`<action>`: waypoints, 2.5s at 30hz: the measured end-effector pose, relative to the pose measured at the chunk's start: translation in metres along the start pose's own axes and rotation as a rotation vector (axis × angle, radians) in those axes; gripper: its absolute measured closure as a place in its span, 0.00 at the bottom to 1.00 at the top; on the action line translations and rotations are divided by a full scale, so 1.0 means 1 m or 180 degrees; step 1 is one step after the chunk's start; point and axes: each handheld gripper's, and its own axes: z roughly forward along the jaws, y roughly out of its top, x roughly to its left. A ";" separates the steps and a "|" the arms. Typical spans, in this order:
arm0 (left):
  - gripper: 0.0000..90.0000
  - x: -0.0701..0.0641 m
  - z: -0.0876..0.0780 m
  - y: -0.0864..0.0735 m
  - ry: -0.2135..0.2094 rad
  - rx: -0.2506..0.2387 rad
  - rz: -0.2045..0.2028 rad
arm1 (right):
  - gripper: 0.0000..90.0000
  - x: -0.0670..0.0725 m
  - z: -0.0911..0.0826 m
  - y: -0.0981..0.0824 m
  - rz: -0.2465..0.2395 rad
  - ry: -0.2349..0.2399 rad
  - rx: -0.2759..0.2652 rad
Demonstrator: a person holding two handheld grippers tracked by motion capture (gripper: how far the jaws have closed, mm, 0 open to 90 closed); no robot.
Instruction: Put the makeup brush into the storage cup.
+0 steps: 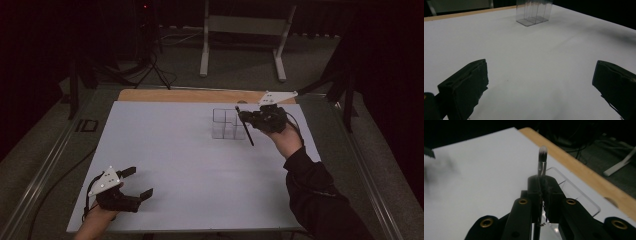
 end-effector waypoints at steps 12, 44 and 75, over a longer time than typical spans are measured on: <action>0.02 0.000 0.000 0.000 -0.0004 0.0004 0.0005 | 0.94 -0.003 -0.023 0.022 -0.0008 -0.0126 -0.0278; 0.02 0.000 0.001 0.000 -0.0023 0.0008 0.0010 | 0.94 -0.031 0.024 0.037 0.0292 -0.0417 -0.1095; 0.02 0.000 0.001 -0.001 -0.0040 0.0018 0.0017 | 0.93 -0.046 0.095 -0.011 0.0618 -0.0374 -0.0426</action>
